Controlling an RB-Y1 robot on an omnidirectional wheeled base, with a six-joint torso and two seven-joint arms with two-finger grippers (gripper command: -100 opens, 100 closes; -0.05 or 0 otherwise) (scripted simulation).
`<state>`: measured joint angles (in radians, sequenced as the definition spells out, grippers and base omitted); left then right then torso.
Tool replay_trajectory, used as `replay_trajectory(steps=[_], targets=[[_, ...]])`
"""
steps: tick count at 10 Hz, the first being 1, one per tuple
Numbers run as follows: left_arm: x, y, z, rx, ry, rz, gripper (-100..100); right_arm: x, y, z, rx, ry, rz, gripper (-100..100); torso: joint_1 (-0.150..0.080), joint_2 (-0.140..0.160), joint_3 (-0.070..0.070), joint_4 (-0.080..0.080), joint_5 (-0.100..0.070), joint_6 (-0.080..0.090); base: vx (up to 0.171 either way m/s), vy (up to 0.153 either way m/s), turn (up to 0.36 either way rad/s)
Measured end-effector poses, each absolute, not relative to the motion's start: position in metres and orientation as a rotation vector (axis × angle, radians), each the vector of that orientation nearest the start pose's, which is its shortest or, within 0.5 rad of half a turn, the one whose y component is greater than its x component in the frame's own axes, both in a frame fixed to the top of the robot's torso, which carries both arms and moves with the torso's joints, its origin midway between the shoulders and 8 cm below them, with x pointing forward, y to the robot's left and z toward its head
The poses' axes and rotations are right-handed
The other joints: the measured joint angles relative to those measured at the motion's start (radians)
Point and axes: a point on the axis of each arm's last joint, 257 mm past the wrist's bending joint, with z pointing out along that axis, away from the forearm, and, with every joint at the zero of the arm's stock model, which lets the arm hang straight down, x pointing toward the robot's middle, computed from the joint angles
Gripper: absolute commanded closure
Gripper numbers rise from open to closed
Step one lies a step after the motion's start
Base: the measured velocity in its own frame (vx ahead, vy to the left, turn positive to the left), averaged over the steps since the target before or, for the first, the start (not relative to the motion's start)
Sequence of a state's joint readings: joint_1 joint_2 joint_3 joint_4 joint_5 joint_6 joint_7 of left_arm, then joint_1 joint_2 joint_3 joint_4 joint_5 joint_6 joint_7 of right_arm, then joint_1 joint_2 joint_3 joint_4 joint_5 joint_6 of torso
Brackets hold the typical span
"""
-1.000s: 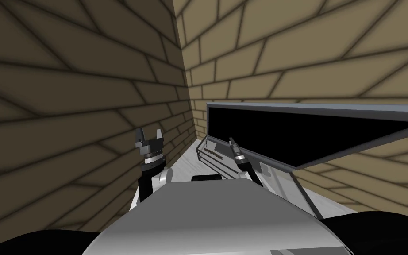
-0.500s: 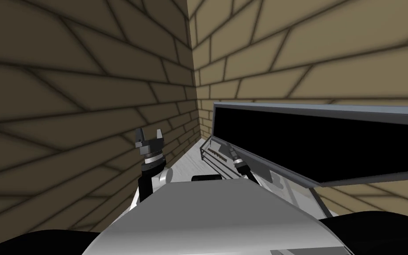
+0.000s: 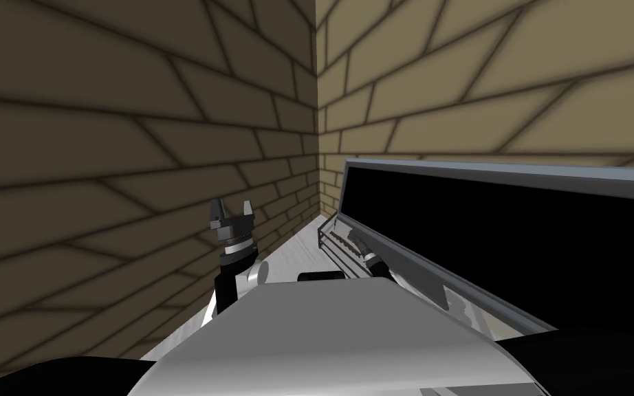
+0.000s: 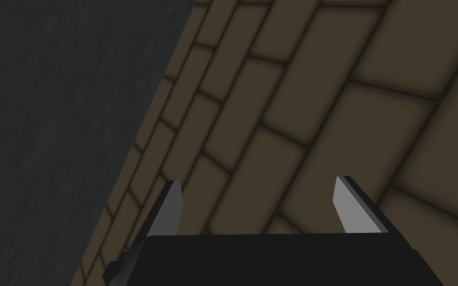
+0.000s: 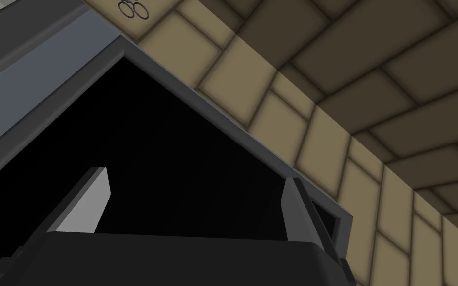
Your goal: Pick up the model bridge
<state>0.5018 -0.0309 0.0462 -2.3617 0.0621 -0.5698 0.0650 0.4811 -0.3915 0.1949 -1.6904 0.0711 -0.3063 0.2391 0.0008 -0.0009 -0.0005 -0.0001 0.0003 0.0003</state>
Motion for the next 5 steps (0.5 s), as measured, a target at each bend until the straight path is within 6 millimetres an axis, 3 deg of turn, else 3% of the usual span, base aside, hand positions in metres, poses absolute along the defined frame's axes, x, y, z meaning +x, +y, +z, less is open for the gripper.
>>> replay_trajectory(steps=[2,4,5], targets=[[0.308,0.298,0.072,-0.604,0.427,-1.384,0,0.361,-0.264,-0.355,0.673,1.724,0.806,-100,0.000,0.000,0.000,0.000,0.000,0.000,0.027,0.020,0.386],[0.308,0.298,0.072,-0.604,0.427,-1.384,0,0.346,-0.265,-0.390,0.650,1.835,0.736,-100,0.000,-0.001,0.000,0.000,0.000,0.001,0.024,0.007,0.025],[0.308,0.298,0.072,-0.604,0.427,-1.384,0,0.344,-0.271,-0.397,0.651,1.853,0.720,-100,-0.001,0.000,0.000,0.000,0.000,0.001,0.021,0.020,0.306]])
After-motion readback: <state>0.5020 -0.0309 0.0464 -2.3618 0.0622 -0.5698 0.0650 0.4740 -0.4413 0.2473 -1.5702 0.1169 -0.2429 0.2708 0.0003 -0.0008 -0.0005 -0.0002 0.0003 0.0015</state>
